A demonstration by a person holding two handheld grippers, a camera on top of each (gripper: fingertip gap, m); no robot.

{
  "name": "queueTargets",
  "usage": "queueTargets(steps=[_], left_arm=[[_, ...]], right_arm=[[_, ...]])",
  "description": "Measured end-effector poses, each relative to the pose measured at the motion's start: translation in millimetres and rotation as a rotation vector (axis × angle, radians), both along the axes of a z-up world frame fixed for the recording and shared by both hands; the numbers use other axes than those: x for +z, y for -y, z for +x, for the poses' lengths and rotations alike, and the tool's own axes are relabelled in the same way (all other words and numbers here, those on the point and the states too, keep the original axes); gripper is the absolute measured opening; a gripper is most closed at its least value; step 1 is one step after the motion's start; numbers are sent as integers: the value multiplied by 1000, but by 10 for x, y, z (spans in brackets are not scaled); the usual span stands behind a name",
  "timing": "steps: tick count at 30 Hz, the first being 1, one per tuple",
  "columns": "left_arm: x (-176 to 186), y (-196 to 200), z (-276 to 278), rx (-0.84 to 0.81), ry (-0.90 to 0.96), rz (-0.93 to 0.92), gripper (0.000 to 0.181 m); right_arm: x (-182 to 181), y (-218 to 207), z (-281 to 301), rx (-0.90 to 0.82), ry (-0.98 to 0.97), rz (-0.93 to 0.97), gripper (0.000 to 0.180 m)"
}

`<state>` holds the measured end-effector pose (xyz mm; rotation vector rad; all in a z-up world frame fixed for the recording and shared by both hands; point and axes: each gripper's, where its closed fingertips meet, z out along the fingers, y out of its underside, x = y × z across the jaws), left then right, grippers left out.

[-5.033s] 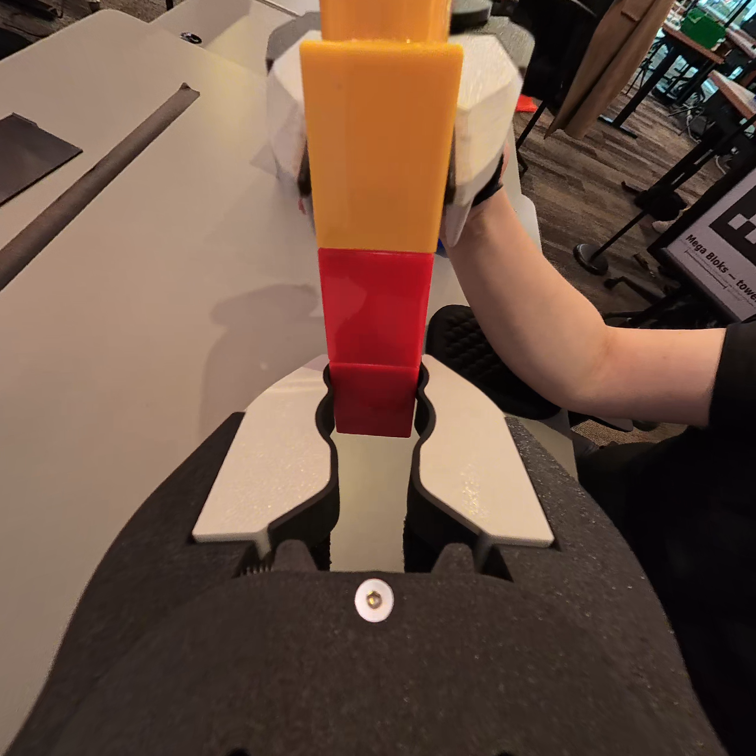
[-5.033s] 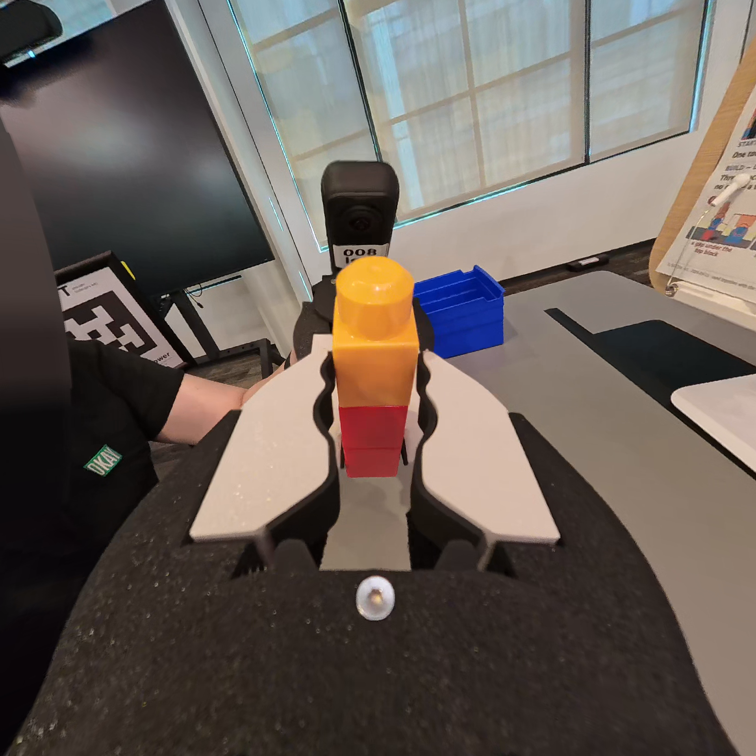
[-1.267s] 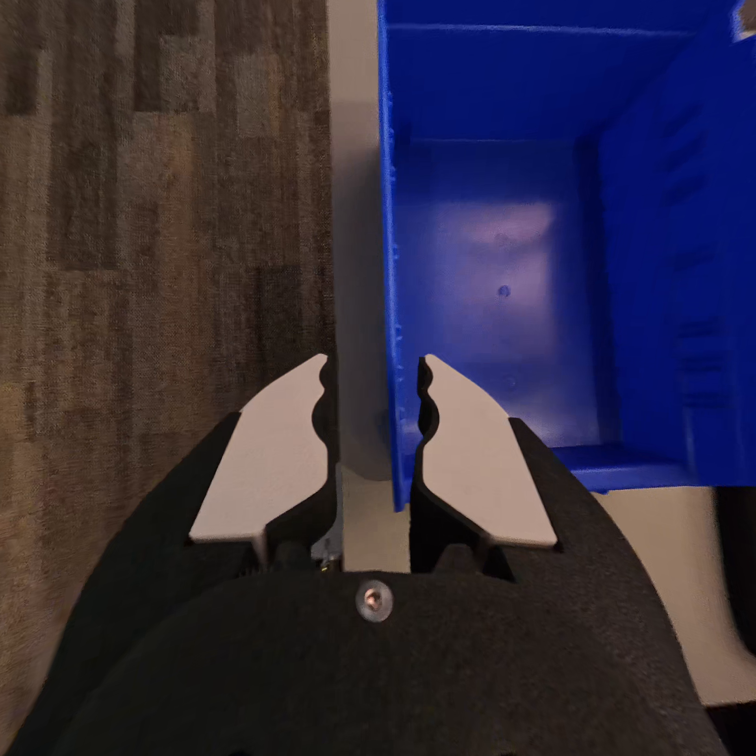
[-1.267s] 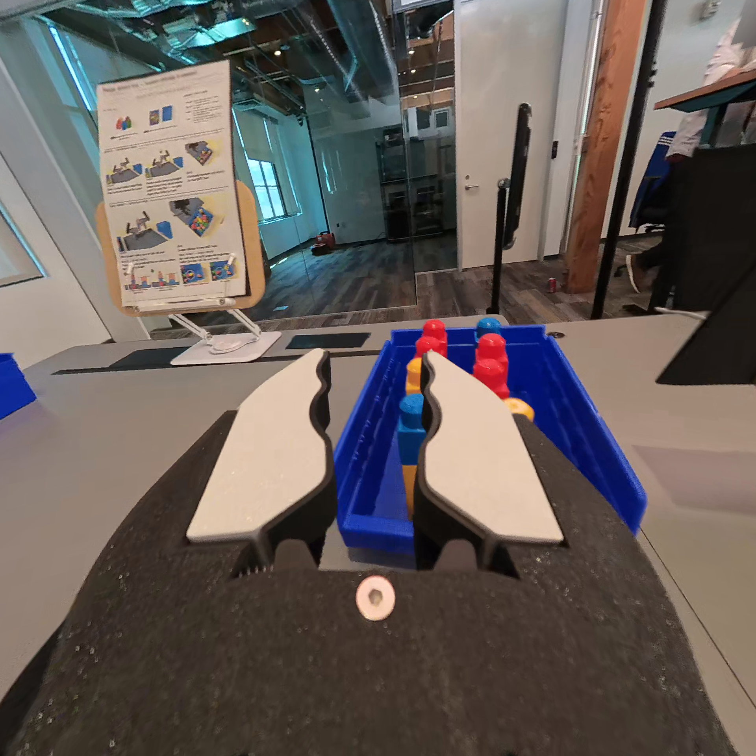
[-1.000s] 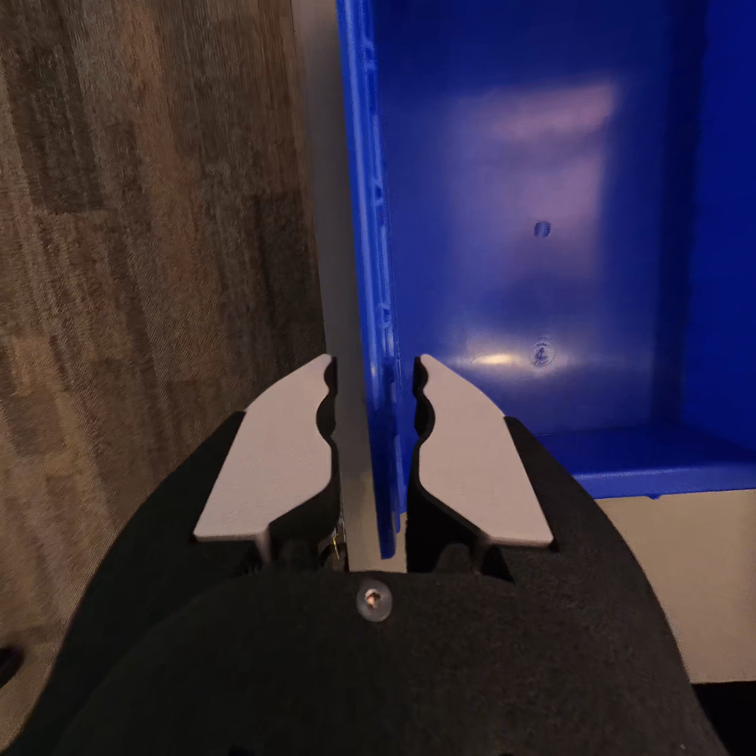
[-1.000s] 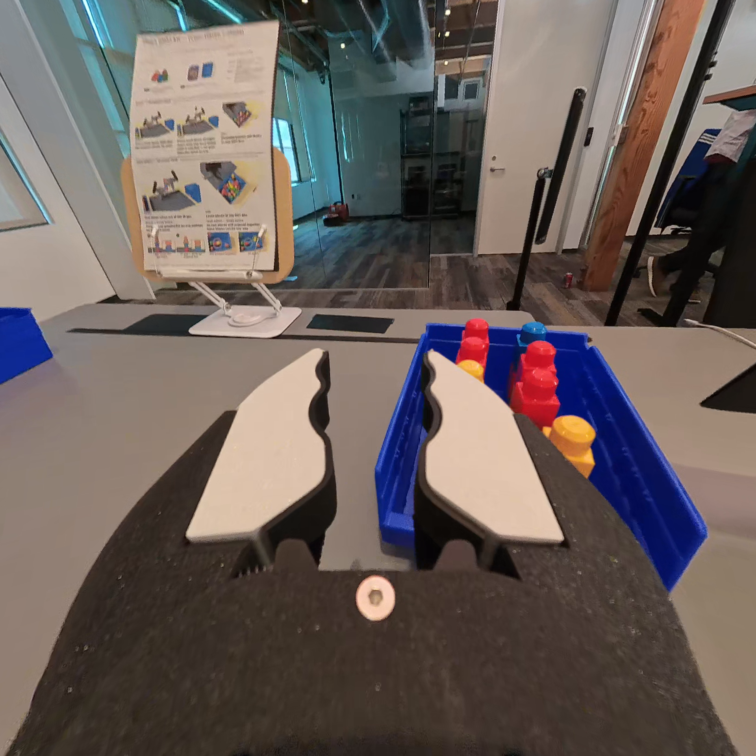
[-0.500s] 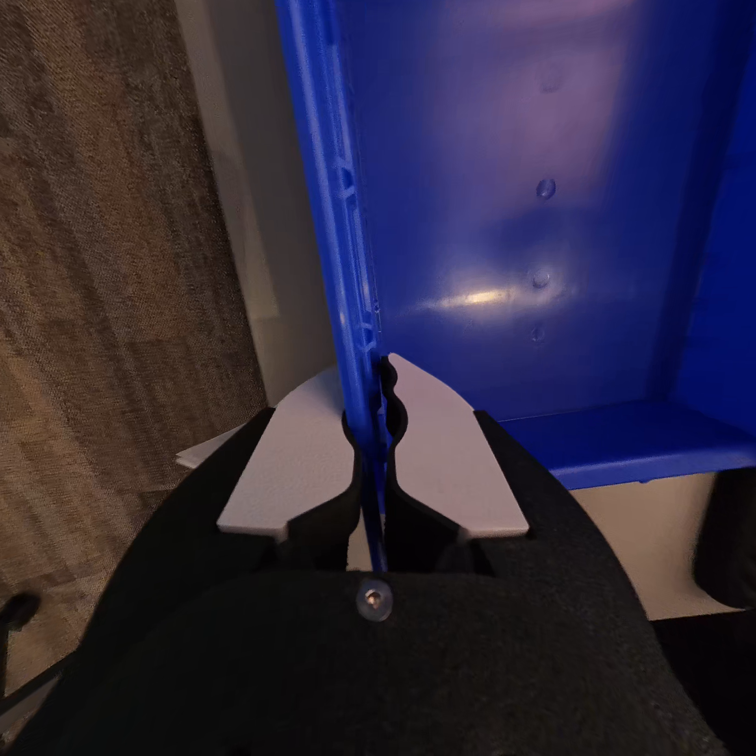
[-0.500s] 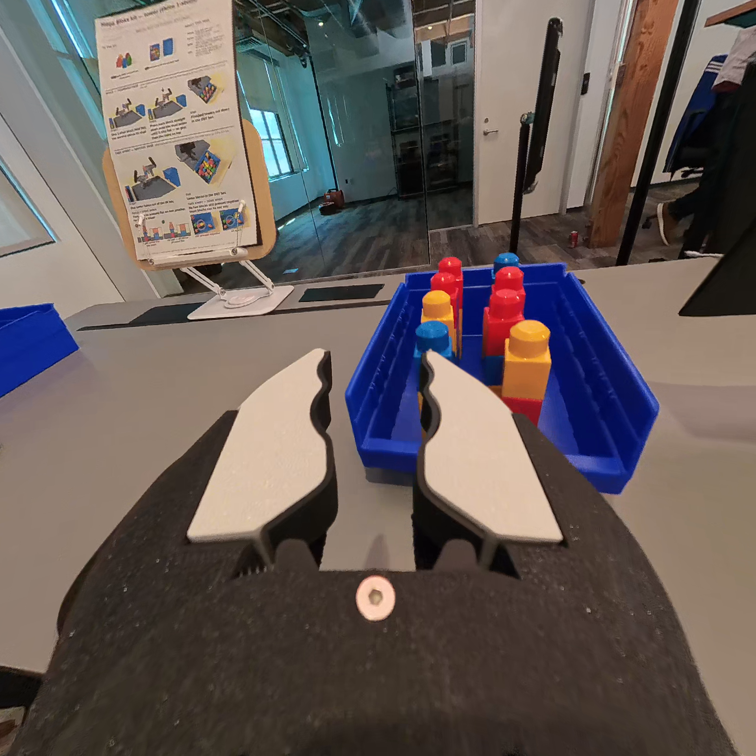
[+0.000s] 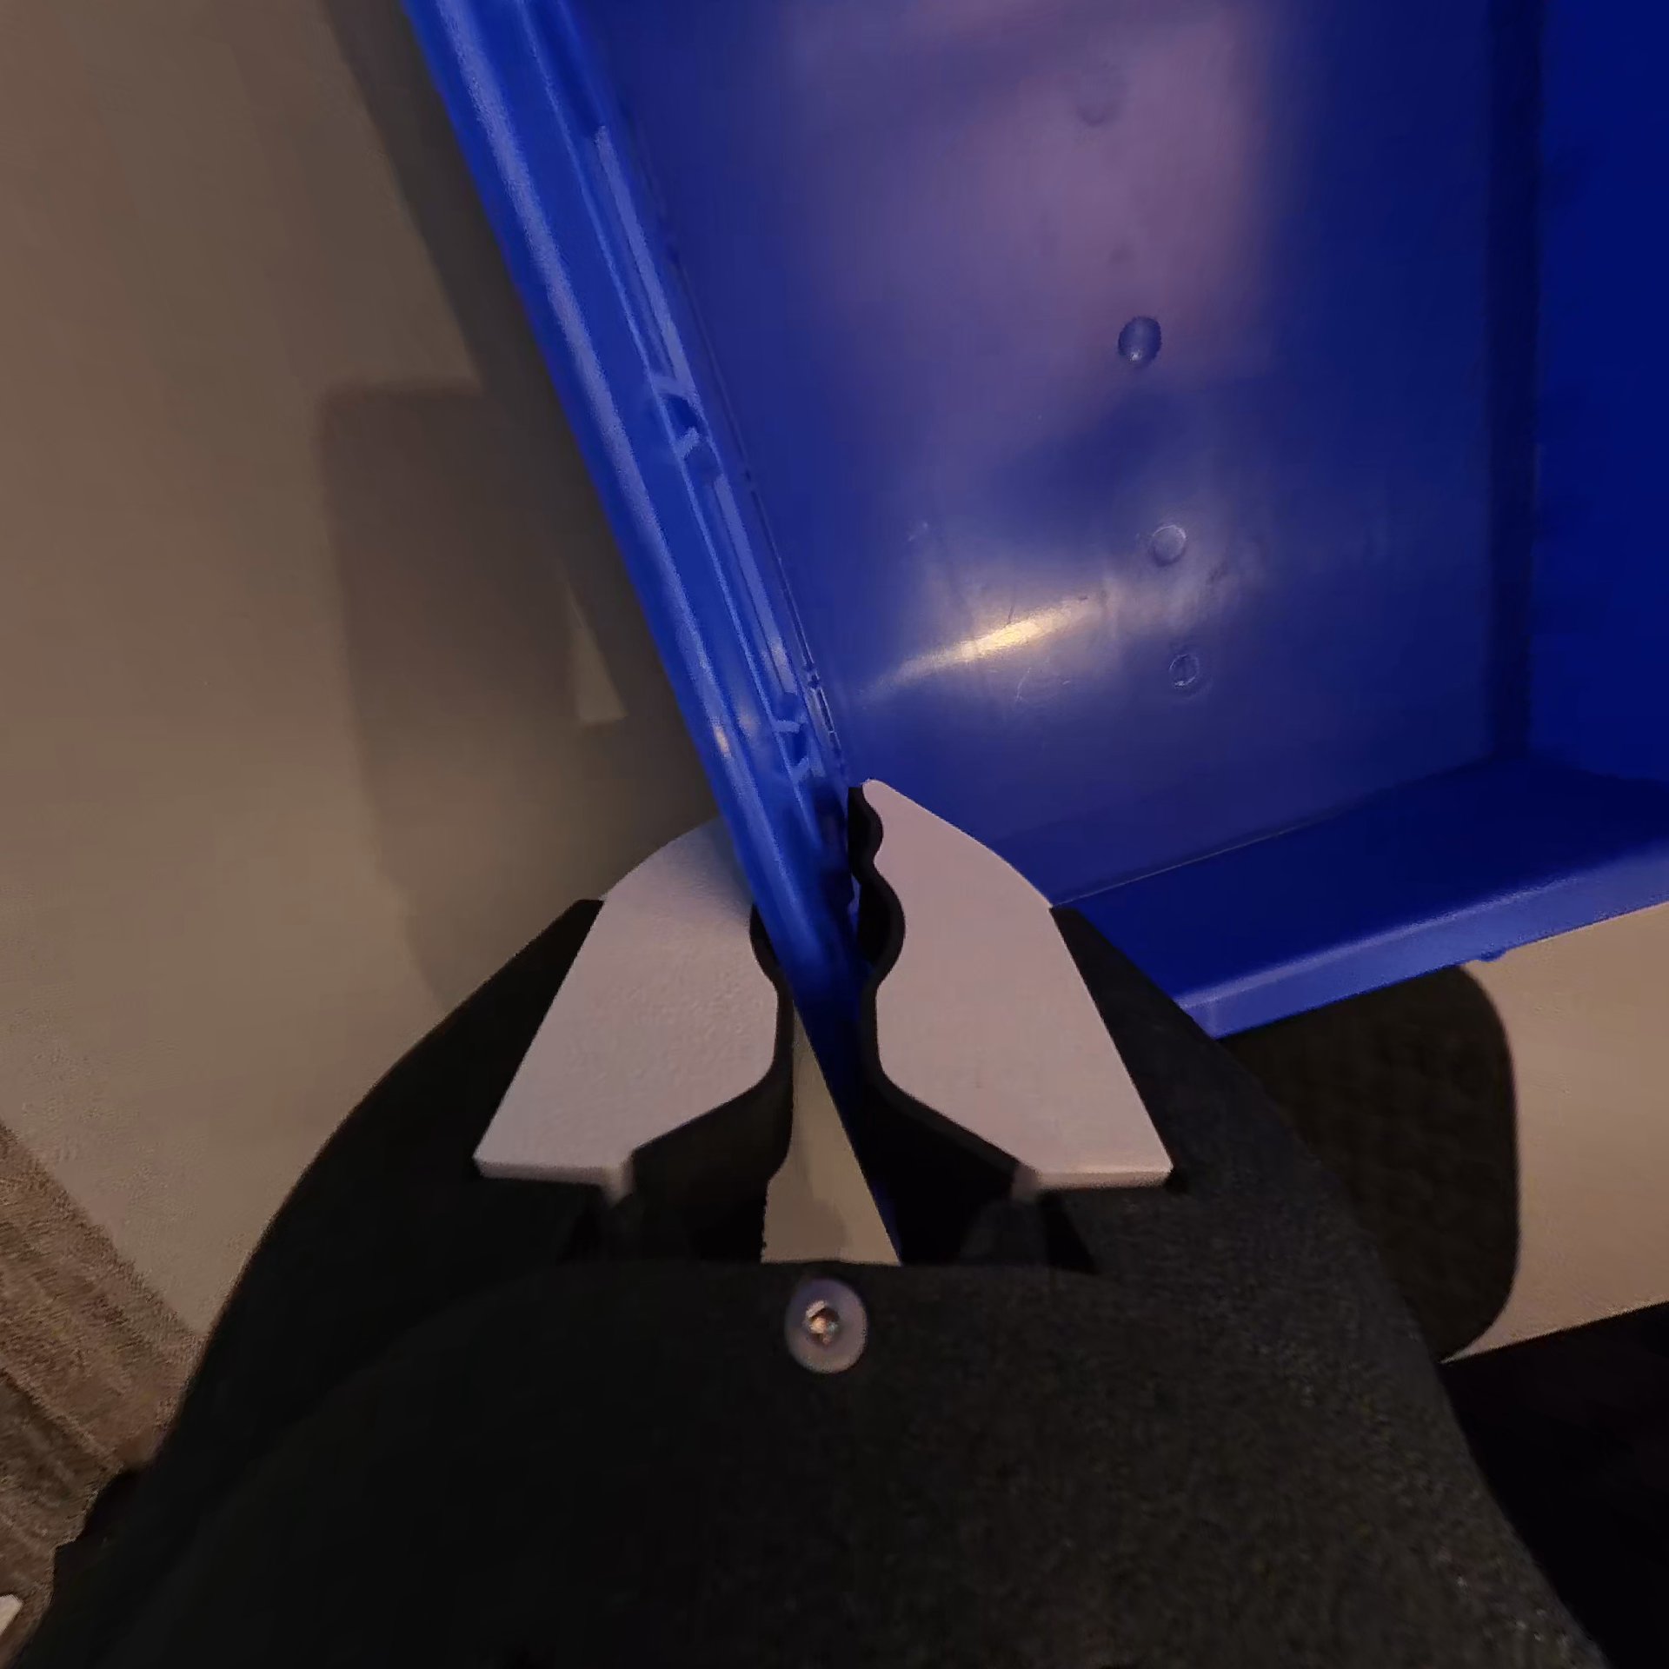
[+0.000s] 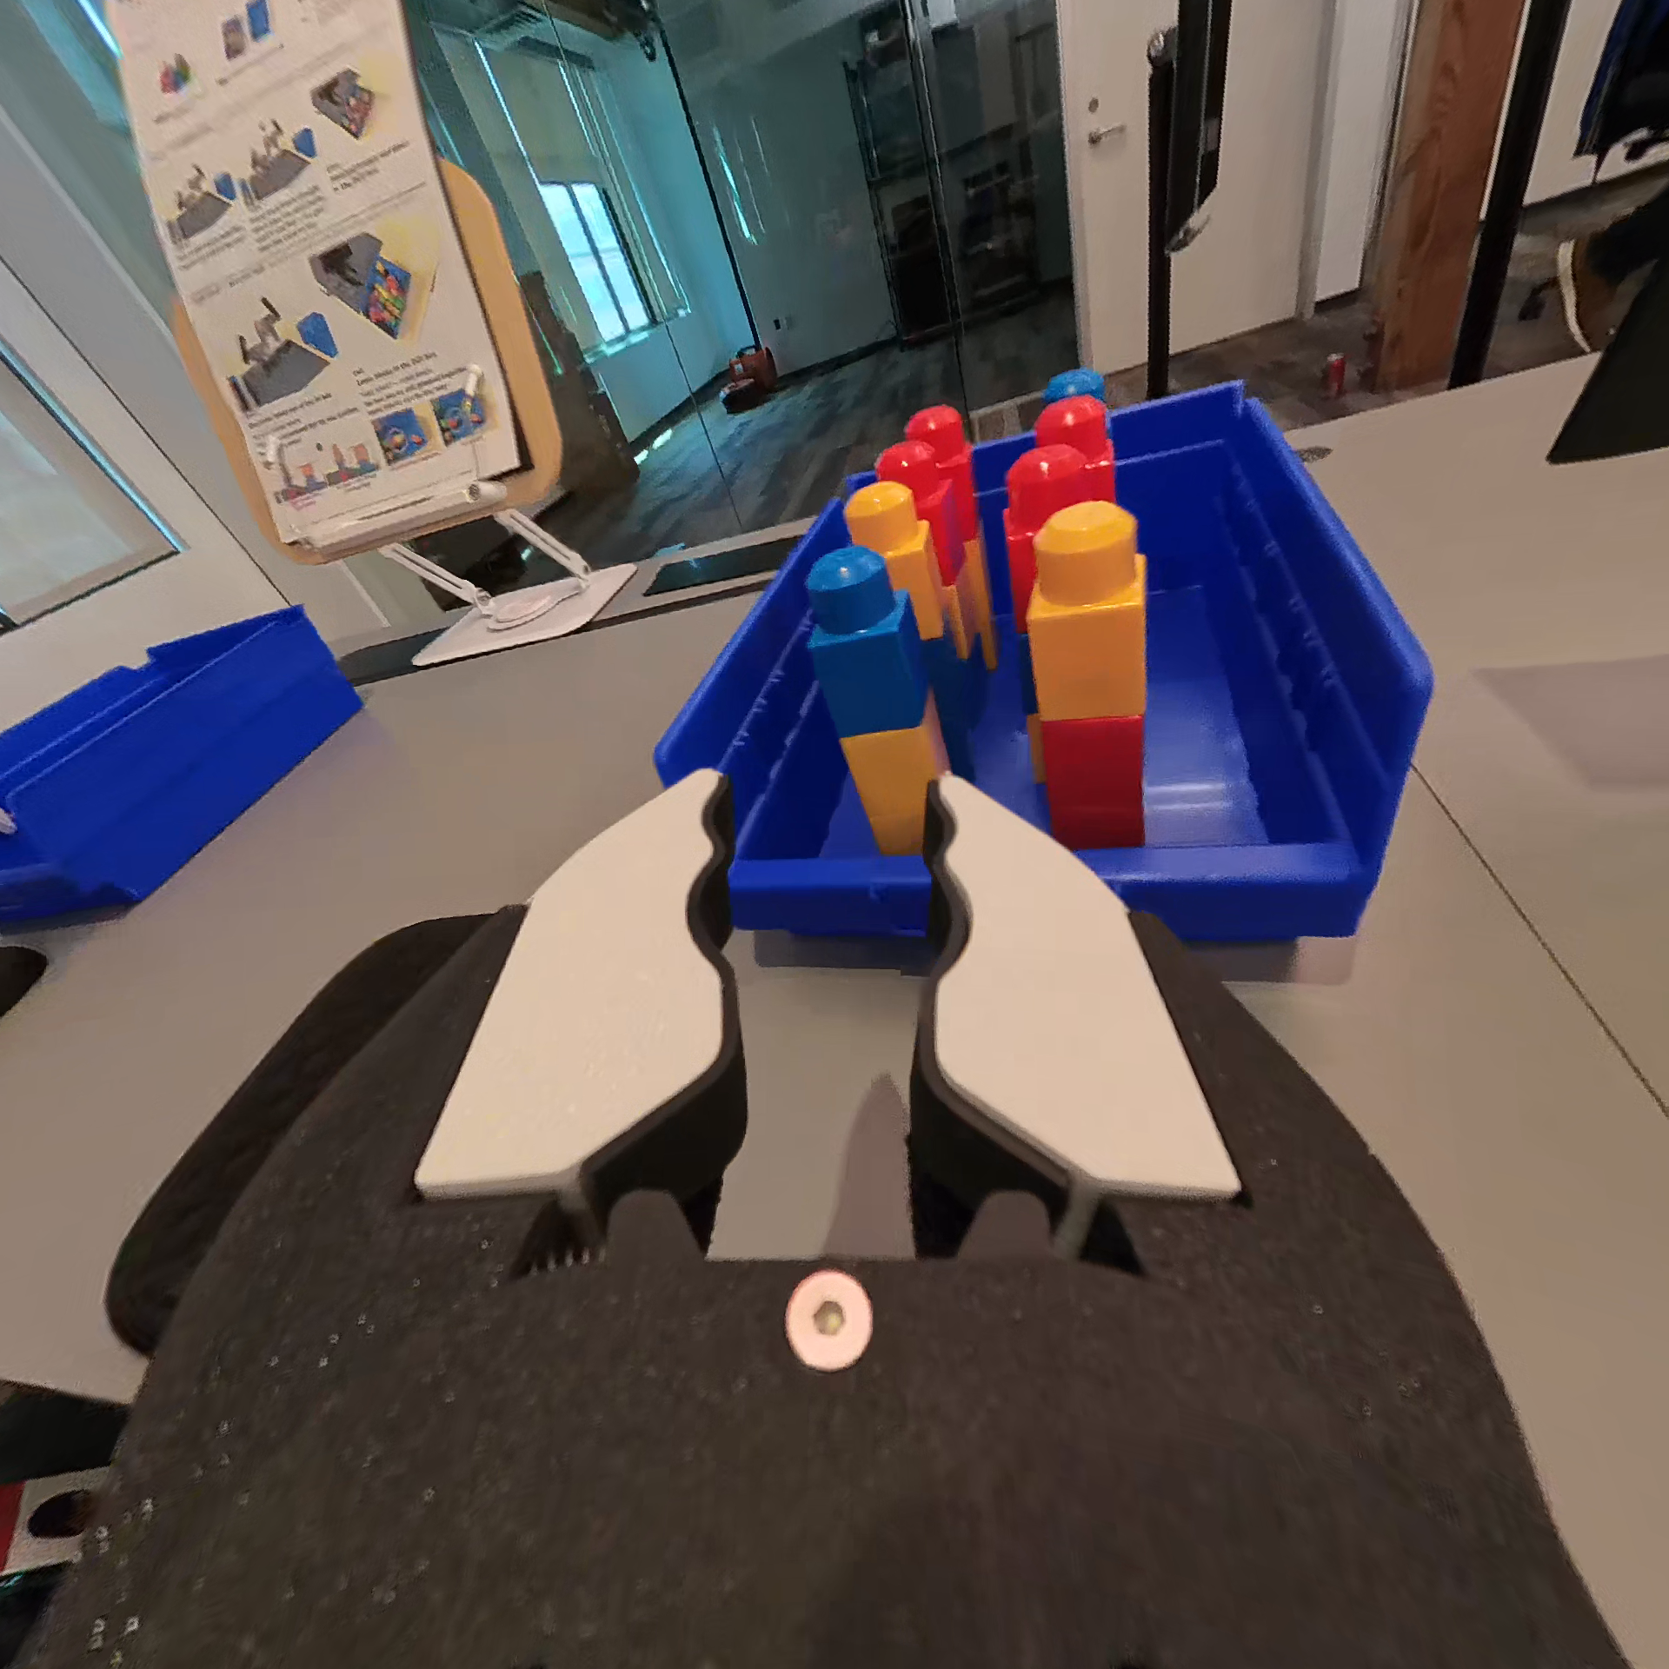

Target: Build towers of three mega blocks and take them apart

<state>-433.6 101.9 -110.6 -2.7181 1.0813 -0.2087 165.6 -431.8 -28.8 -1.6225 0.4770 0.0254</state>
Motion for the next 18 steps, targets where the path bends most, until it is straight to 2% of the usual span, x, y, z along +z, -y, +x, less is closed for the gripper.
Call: queueTargets(steps=[2,9,13,15,18], left_arm=[[-4,134,220,-6,3,-2,8],[-28,480,839,1,62,7,8],[-43,517,981,-5,63,30,7],[-77,523,980,-27,39,6,9],[-205,646,986,-19,18,-148,15]], right_arm=[[-14,-12,194,-29,7,-70,39],[26,-12,1320,-182,113,-517,45],[-65,-196,1645,-88,31,-628,42],[-95,-360,1635,10,-29,-615,33],[-232,-496,1692,50,-76,-670,33]])
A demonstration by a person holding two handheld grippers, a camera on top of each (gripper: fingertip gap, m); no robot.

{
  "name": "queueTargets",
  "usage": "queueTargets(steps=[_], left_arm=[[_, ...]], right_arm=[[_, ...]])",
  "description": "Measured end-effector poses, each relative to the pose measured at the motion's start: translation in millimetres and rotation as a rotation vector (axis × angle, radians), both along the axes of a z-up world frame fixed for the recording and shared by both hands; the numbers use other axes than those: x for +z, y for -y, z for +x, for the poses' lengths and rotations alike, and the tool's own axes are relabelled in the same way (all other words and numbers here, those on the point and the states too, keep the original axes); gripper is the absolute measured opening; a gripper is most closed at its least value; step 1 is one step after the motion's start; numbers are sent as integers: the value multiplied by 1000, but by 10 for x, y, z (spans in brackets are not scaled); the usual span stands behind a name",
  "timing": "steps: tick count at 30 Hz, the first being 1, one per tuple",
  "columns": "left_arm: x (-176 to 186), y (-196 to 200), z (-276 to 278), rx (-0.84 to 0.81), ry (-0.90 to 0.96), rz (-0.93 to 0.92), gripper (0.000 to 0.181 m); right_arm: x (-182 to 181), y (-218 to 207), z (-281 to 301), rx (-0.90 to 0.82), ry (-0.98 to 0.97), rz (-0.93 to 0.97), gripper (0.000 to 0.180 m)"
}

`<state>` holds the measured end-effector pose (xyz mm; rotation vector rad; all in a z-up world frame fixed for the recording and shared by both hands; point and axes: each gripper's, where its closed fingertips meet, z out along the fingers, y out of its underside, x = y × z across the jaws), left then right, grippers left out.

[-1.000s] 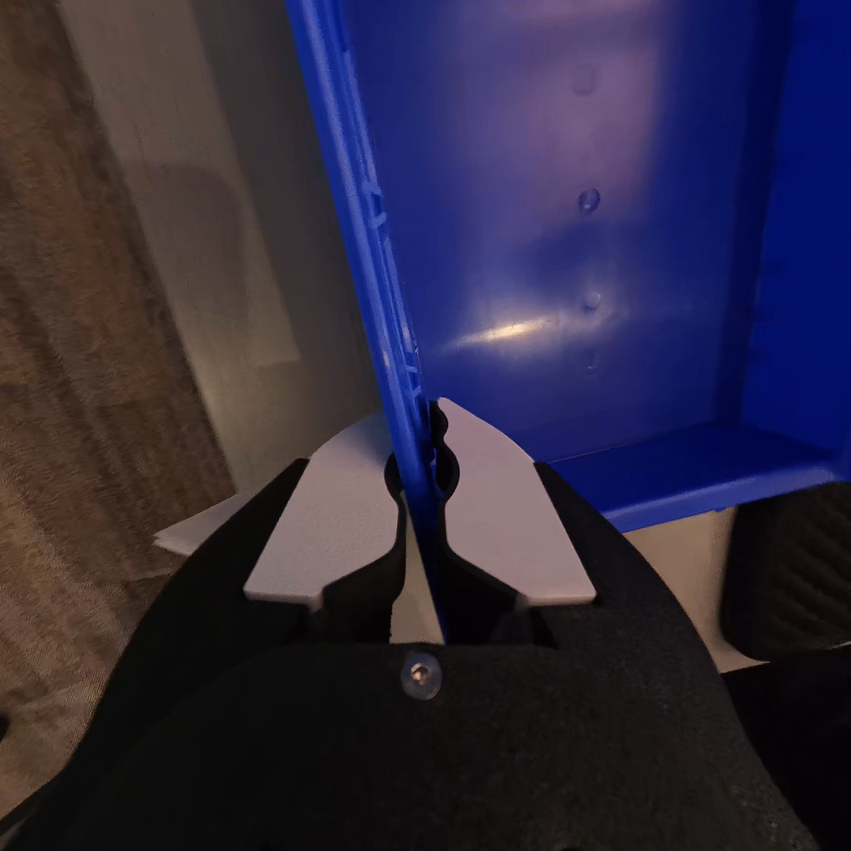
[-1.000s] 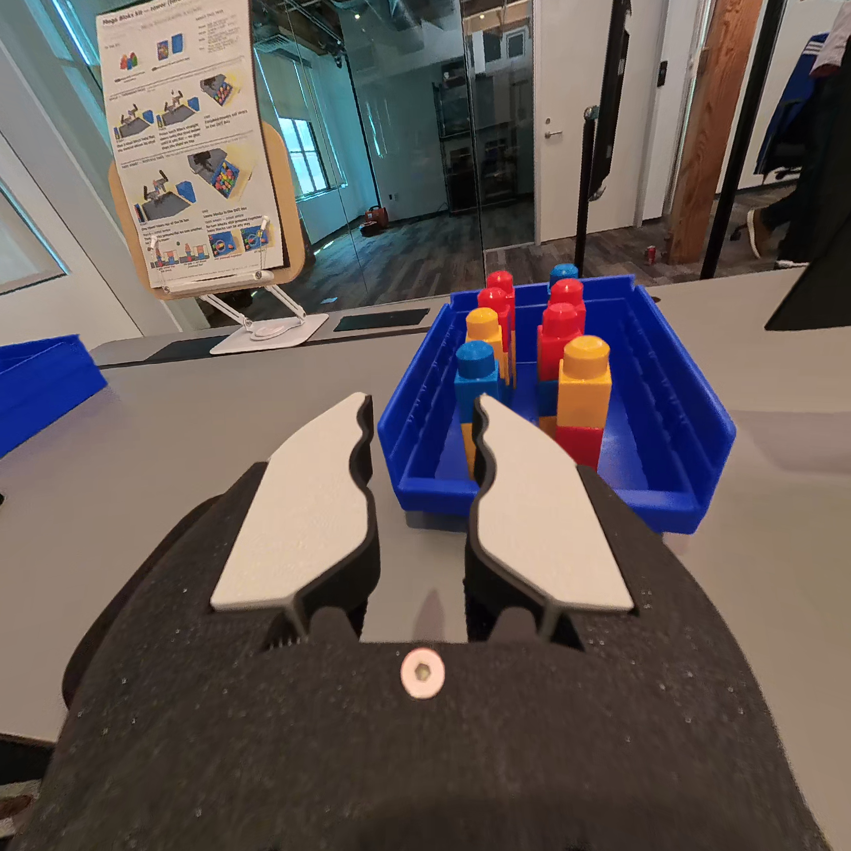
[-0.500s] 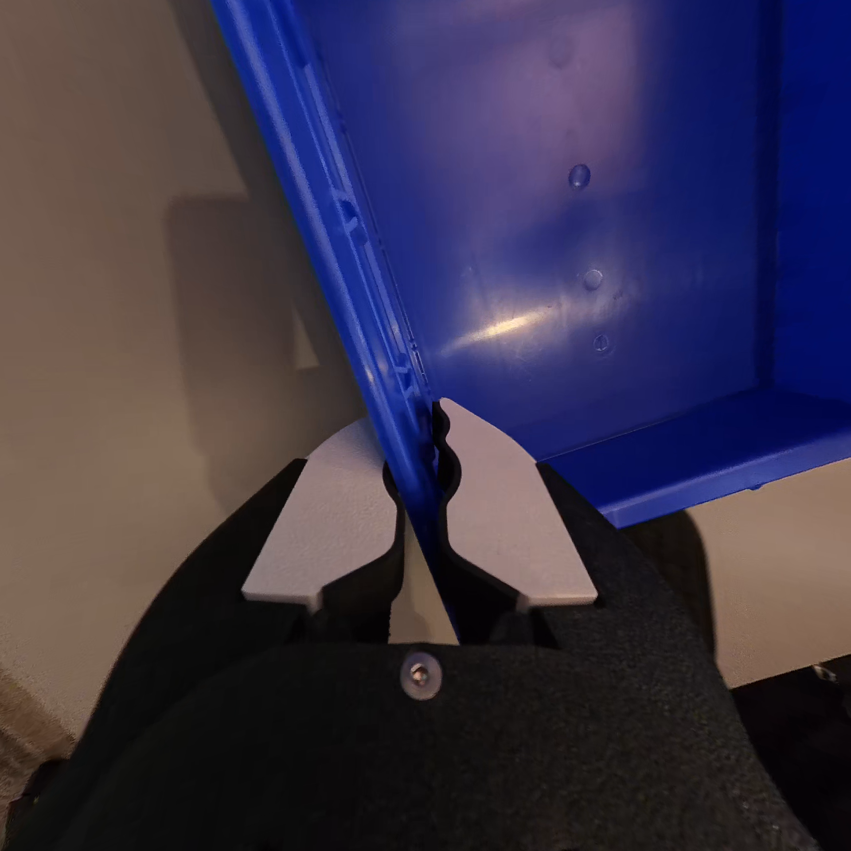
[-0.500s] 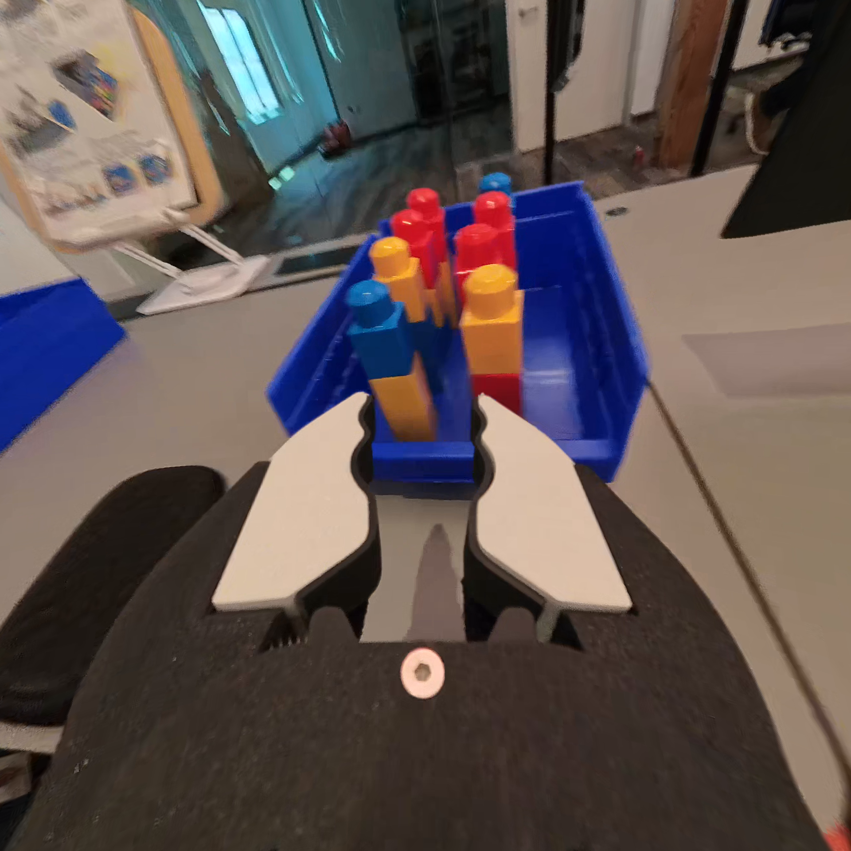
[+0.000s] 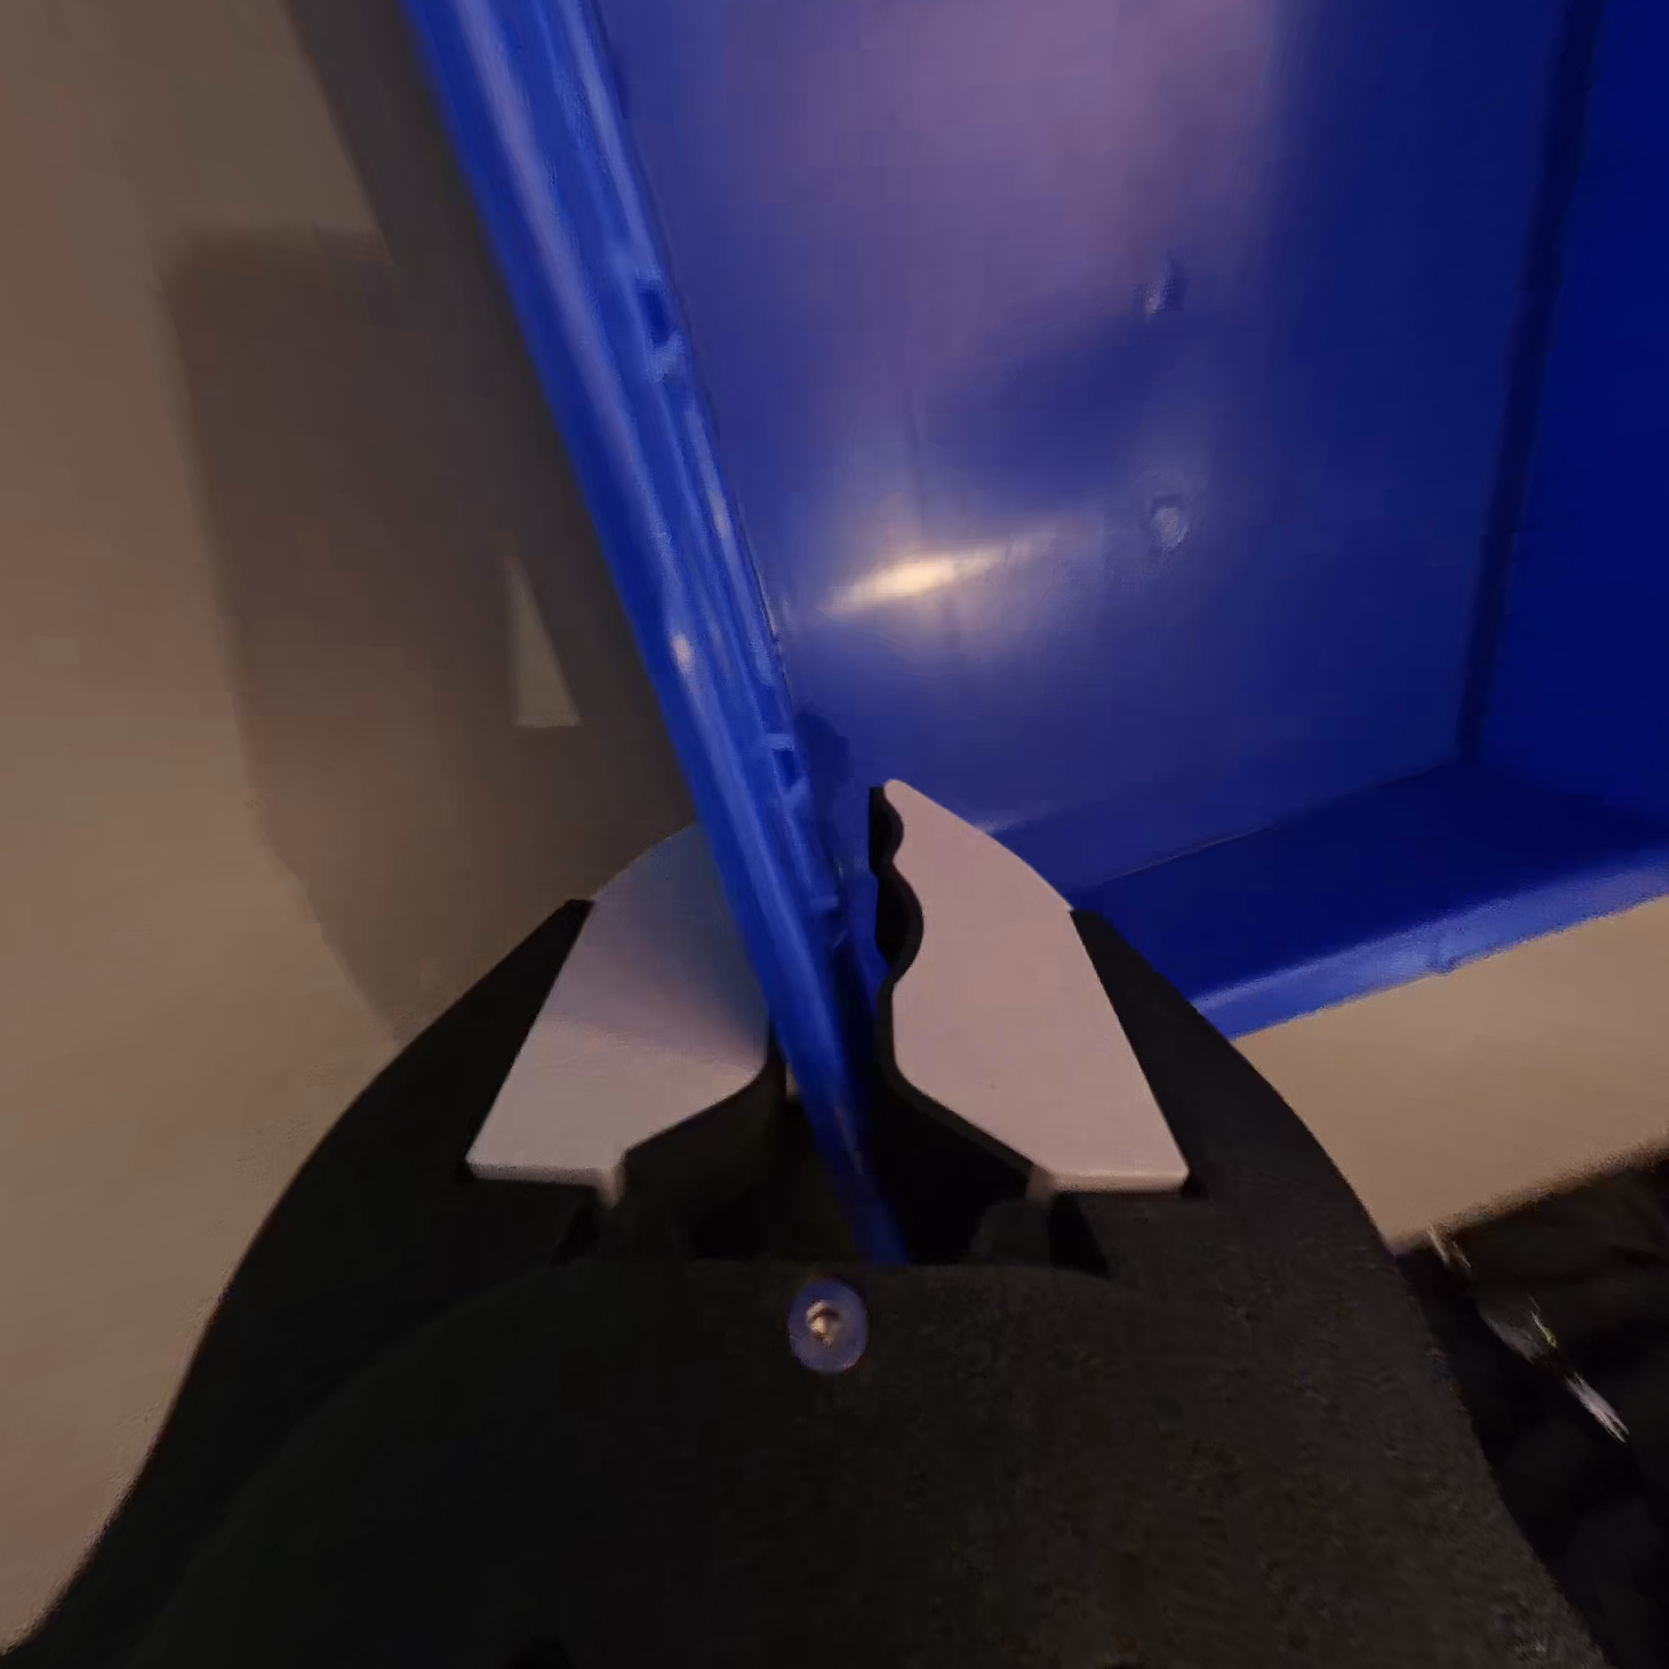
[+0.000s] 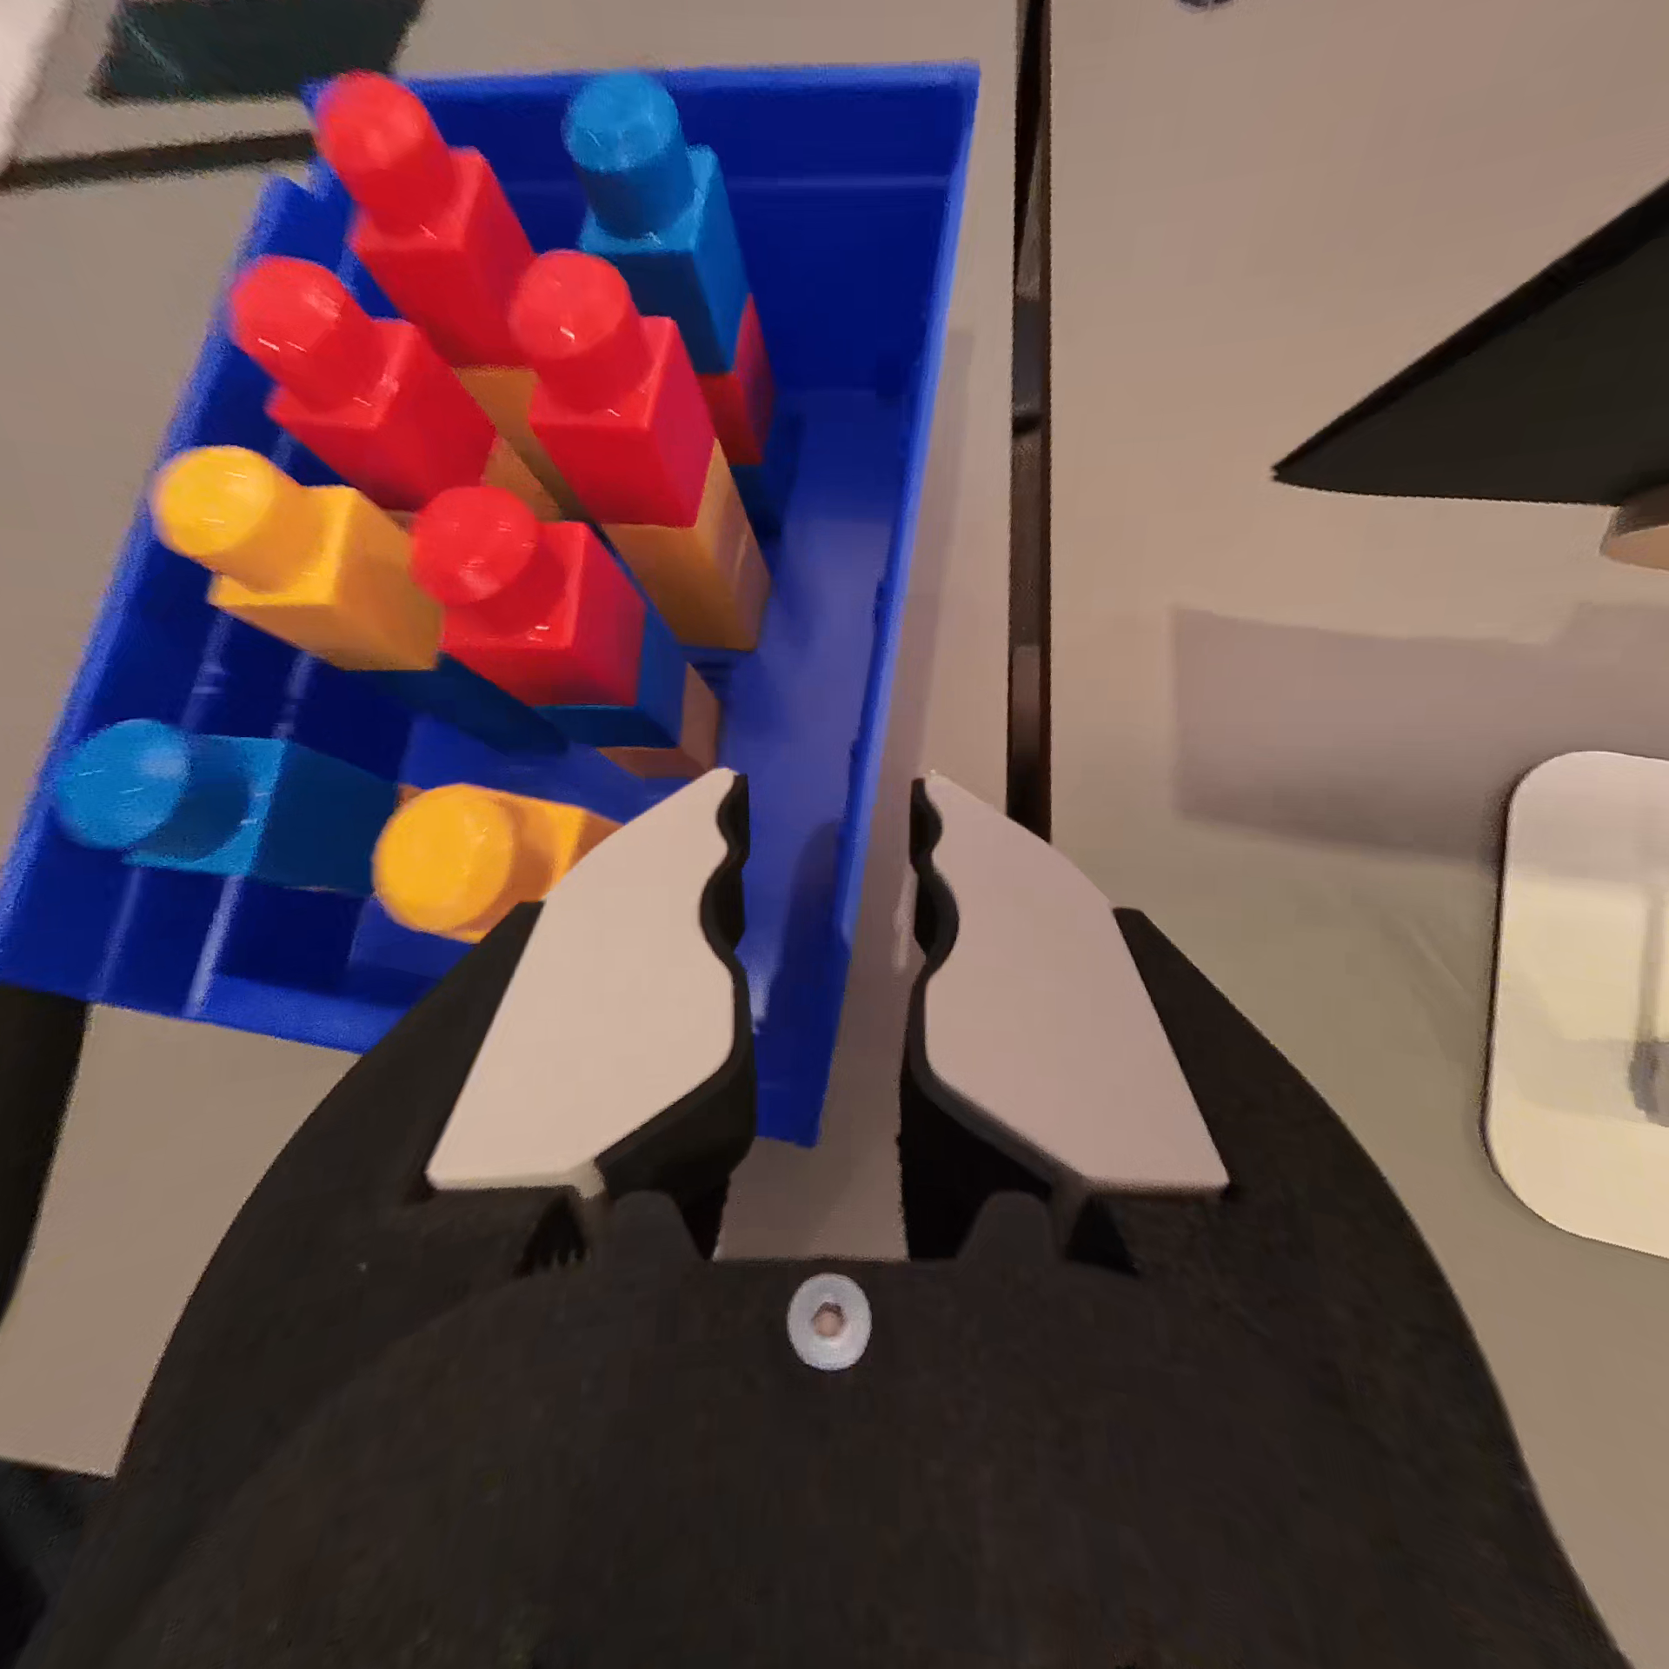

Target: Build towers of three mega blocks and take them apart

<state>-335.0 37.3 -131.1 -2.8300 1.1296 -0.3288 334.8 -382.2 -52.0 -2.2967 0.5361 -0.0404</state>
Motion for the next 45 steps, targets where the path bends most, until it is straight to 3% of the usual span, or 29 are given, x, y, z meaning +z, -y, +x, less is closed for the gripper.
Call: queueTargets(steps=[2,6,11,20,26,30,45], left_arm=[[-8,76,59,33,45,-105,20],[-17,54,55,-18,-33,-21,10],[-21,178,304,-25,-23,-7,12],[137,208,589,33,195,-65,35],[405,175,530,26,305,19,28],[611,221,481,26,388,65,27],[836,594,117,-13,456,147,23]], right_arm=[[-165,-26,106,-9,8,-89,34],[-490,-112,115,12,-115,-217,33],[-705,-164,153,30,-167,-381,29],[-856,-269,236,51,-166,-577,29],[-890,-327,221,62,-227,-593,20],[-883,-348,144,96,-277,-594,5],[-883,-338,154,79,-320,-575,4]])
